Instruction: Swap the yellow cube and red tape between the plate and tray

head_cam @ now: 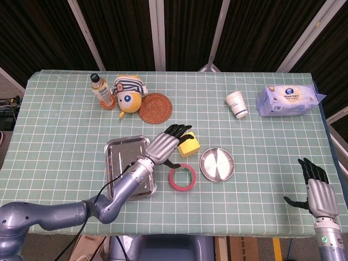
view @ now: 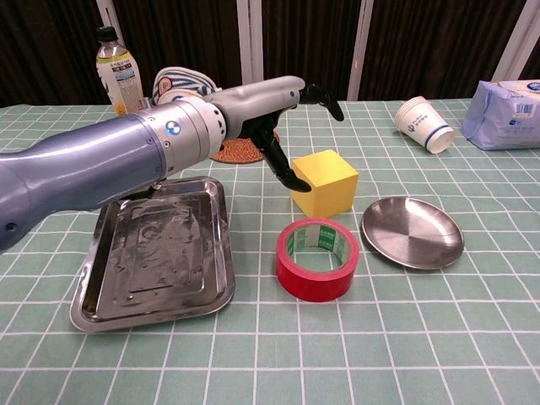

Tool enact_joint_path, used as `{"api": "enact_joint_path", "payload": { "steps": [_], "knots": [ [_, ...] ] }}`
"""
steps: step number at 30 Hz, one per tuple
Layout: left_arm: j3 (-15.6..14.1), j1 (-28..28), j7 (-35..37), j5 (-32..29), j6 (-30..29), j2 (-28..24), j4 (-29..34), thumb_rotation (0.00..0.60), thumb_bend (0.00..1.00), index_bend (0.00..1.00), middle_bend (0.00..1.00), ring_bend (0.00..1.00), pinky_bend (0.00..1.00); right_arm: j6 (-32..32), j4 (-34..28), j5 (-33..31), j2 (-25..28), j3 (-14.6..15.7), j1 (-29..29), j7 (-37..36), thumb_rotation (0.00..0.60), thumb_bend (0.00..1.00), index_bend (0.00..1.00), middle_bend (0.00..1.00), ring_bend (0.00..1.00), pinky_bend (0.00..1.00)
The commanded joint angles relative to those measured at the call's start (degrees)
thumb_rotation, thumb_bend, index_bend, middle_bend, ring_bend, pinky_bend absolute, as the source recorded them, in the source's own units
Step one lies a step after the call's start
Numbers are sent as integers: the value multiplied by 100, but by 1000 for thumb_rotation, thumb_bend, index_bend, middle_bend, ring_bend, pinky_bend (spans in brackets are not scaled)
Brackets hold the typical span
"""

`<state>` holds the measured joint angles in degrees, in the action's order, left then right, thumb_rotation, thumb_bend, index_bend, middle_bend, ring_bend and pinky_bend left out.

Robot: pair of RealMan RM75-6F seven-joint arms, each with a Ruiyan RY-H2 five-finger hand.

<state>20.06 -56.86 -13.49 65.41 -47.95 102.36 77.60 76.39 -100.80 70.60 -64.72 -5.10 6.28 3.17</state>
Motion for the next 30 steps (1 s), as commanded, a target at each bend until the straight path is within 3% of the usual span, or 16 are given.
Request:
{"api": "enact_joint_path", "payload": {
  "steps": [1, 12, 22, 24, 26, 30],
  "knots": [
    [54, -276, 220, -83, 305, 287, -592, 600, 0, 192, 0, 0, 0, -45, 29, -90, -20, -28, 17, 43, 600, 19, 0, 0, 0, 0],
    [-31, -697, 946, 96, 659, 1101, -2084, 600, 0, 180, 0, 0, 0, -96, 43, -168, -3, -75, 15, -31, 600, 19, 0, 0, 0, 0],
    [-70, -924, 1387, 261, 763, 1607, -2927, 600, 0, 179, 0, 0, 2, -92, 63, -149, -11, -96, 4, -108, 600, 19, 0, 0, 0, 0],
    [-92, -964, 1487, 343, 734, 1705, -3058, 600, 0, 186, 0, 0, 50, -86, 60, -140, -10, -101, 0, -127, 600, 19, 0, 0, 0, 0],
    [-125, -975, 1586, 486, 558, 1801, -3176, 600, 65, 223, 47, 42, 183, -74, 58, -123, -6, -100, -7, -140, 600, 19, 0, 0, 0, 0],
    [-230, -985, 1773, 803, 175, 1971, -3459, 600, 387, 309, 238, 243, 392, -18, 46, -99, -4, -110, -40, -192, 600, 19, 0, 0, 0, 0]
  ]
}}
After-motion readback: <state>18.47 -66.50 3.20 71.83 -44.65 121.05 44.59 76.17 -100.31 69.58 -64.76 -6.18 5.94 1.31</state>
